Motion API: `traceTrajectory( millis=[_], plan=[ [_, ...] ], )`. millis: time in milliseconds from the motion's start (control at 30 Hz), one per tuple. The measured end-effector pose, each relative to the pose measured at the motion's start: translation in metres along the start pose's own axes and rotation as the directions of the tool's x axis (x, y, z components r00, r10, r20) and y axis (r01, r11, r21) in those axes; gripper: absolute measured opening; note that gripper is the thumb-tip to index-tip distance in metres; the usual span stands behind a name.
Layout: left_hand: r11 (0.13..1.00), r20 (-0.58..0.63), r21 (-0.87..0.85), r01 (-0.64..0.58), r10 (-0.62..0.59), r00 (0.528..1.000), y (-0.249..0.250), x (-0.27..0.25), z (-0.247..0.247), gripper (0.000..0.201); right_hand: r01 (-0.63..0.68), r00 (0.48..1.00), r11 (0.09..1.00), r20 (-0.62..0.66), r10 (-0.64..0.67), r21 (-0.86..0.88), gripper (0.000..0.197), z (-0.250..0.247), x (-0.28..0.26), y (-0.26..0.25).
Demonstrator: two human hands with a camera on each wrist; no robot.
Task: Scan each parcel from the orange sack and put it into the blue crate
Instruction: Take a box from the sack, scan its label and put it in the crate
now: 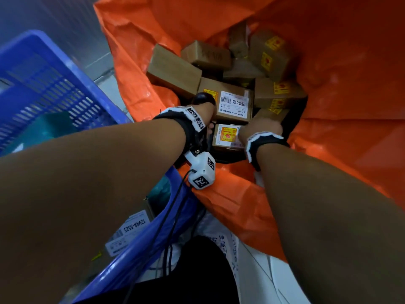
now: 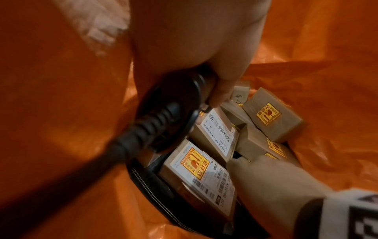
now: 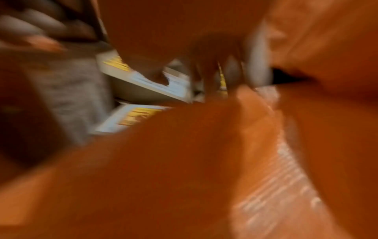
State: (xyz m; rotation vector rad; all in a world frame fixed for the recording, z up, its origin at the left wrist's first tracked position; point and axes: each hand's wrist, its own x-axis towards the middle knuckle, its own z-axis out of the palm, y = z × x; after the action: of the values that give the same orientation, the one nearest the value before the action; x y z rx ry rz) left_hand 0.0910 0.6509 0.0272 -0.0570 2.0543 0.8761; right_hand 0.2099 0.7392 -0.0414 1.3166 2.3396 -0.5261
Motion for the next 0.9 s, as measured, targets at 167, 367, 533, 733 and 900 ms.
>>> traceTrajectory(
  millis=[167,367,533,733,900],
  plan=[
    [0.997,-0.022,-0.019,-0.078,0.077,0.997,0.000,0.023,0.003,0.032,0.070,0.997,0.984,0.033,-0.066,-0.162,0.092,0.023,0.030,0.015],
    [0.985,-0.133,0.070,-0.160,0.169,0.977,0.001,0.060,0.020,0.055,0.107,0.994,0.985,0.014,-0.106,-0.138,0.118,0.063,0.029,0.030],
    [0.976,-0.005,0.106,-0.192,0.193,0.981,-0.004,0.049,0.022,0.043,0.069,0.996,0.998,-0.058,-0.068,0.008,0.097,0.074,0.015,0.038],
    [0.988,0.001,-0.017,-0.151,0.151,0.989,-0.004,0.023,0.016,0.036,0.030,0.997,0.999,-0.066,-0.031,-0.028,0.089,0.090,-0.004,0.045],
    [0.988,0.045,-0.036,-0.151,0.153,0.987,-0.007,0.030,0.017,0.039,0.031,0.999,0.999,0.008,-0.031,-0.016,0.085,0.081,0.003,0.041]
  ],
)
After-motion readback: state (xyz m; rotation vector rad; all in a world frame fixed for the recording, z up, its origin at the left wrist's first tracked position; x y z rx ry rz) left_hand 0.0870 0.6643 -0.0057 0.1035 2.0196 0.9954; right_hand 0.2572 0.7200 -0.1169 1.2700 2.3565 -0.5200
